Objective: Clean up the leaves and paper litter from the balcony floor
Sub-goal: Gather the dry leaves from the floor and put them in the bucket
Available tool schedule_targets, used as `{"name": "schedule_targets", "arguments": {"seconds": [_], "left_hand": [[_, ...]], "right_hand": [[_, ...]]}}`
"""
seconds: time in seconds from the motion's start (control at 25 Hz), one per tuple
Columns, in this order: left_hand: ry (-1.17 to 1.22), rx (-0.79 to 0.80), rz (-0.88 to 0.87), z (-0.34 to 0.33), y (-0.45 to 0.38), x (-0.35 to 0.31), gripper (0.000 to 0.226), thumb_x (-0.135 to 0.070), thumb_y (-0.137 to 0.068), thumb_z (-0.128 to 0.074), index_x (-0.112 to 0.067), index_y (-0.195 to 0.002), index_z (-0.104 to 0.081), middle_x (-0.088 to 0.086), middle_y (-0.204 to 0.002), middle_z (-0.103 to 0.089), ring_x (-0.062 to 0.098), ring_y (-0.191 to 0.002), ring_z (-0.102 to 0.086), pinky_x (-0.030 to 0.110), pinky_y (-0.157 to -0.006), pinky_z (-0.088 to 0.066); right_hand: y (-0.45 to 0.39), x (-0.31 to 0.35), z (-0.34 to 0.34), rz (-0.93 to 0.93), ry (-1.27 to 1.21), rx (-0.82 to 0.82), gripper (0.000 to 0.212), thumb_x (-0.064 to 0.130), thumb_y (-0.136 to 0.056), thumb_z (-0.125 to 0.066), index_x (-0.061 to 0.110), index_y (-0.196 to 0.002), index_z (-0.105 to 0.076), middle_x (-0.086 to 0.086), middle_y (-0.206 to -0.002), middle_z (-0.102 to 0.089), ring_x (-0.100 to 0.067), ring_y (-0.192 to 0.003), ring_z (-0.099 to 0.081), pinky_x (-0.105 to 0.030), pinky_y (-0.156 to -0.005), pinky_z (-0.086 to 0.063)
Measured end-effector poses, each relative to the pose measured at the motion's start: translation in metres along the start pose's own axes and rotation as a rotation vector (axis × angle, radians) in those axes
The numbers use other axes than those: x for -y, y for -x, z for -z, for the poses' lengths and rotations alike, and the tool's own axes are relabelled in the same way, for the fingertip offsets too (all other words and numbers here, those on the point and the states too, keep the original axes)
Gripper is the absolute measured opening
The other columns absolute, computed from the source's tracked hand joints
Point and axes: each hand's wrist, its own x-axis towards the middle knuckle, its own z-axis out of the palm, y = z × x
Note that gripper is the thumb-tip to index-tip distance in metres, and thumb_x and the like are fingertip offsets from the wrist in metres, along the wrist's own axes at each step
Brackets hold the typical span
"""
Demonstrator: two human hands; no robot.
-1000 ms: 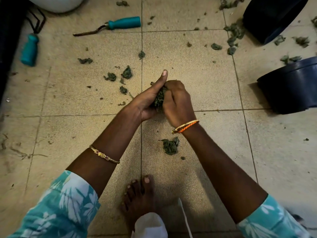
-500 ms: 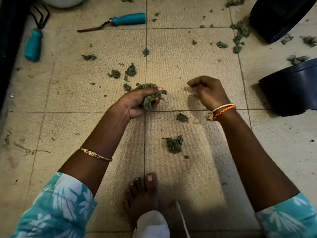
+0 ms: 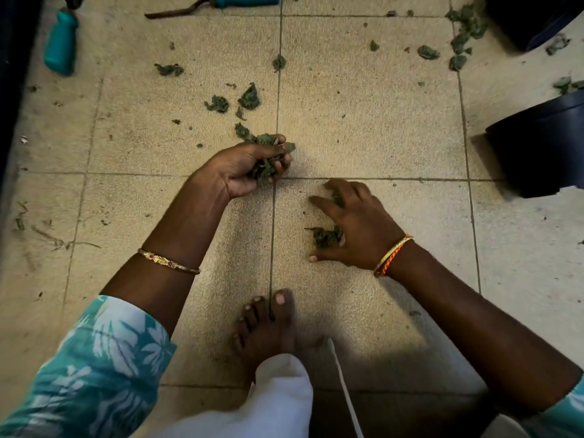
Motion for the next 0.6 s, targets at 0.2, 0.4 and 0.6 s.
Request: {"name": "schedule_targets", "arguments": {"seconds": [0.2,0.4,0.6], "left_hand": [[-0.140,0.019,0.010,-0.001,-0.003,0.003,0.011,-0.016,-0.079,-0.066,-0.015,-0.082,-0.056,-0.002,-0.071,-0.057,0.002,-0.061,-0.046,0.008,-0.045,-0.040],[-0.228,0.045,0.038,-0.003,-0.002,0.007,0.014,-0.023,-0.080,-0.066,-0.016,-0.076,-0.055,-0.006,-0.062,-0.057,0.000,-0.054,-0.047,0.008,-0.047,-0.039],[-0.241,0.050,0.061,0.002,-0.003,0.009,0.018,-0.029,-0.074,-0.070,-0.016,-0.080,-0.060,-0.003,-0.073,-0.057,0.000,-0.058,-0.046,0.008,-0.049,-0.038]], "right_hand": [[0.000,0.005,-0.009,-0.029,-0.292,-0.045,0.034,0.017,-0.077,-0.074,0.011,-0.109,-0.064,-0.012,-0.109,-0.047,-0.026,-0.098,-0.049,-0.028,-0.080,-0.044],[-0.013,-0.018,0.015,-0.171,-0.466,-0.231,0.009,0.004,-0.075,-0.073,0.008,-0.083,-0.074,-0.004,-0.085,-0.061,-0.018,-0.080,-0.058,-0.018,-0.071,-0.045],[-0.007,-0.023,0.033,-0.128,-0.305,0.156,0.040,0.027,-0.067,-0.082,0.016,-0.102,-0.068,0.001,-0.099,-0.054,-0.015,-0.096,-0.055,-0.022,-0.078,-0.045]]}}
